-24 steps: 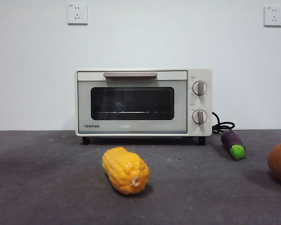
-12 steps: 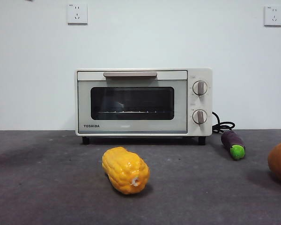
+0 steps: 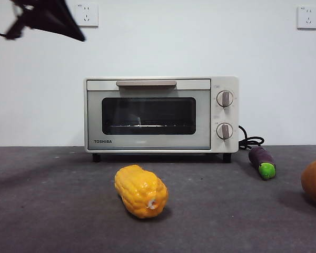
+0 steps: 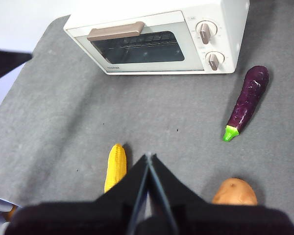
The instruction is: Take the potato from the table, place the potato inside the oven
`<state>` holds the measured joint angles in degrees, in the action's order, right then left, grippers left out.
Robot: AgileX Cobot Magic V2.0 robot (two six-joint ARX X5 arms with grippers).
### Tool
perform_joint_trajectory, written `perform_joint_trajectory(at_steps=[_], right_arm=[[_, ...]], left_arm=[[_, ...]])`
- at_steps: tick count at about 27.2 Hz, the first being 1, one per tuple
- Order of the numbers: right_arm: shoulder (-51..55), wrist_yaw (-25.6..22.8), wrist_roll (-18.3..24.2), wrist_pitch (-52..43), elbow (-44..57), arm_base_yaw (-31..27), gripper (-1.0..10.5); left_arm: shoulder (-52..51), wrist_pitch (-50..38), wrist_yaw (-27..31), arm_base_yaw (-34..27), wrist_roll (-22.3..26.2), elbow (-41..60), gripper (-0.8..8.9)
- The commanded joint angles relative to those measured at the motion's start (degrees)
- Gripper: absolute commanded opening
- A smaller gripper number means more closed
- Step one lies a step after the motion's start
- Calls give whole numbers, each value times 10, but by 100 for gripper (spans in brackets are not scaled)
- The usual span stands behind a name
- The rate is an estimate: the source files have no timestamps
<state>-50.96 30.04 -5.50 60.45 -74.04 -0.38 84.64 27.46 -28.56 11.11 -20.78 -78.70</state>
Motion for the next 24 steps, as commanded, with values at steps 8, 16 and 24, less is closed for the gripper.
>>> perform_joint_trajectory(at_steps=[8,16,24], right_arm=[[-11,2,6,24,-3,0,0],[-18,2,6,27,-3,0,0],[-18,2,6,27,-3,0,0]], left_arm=[[138,49,38,33,39,-176,-6],[214,72,90,69,65,-254,-6],[248,45,140,87,79,-254,-6]])
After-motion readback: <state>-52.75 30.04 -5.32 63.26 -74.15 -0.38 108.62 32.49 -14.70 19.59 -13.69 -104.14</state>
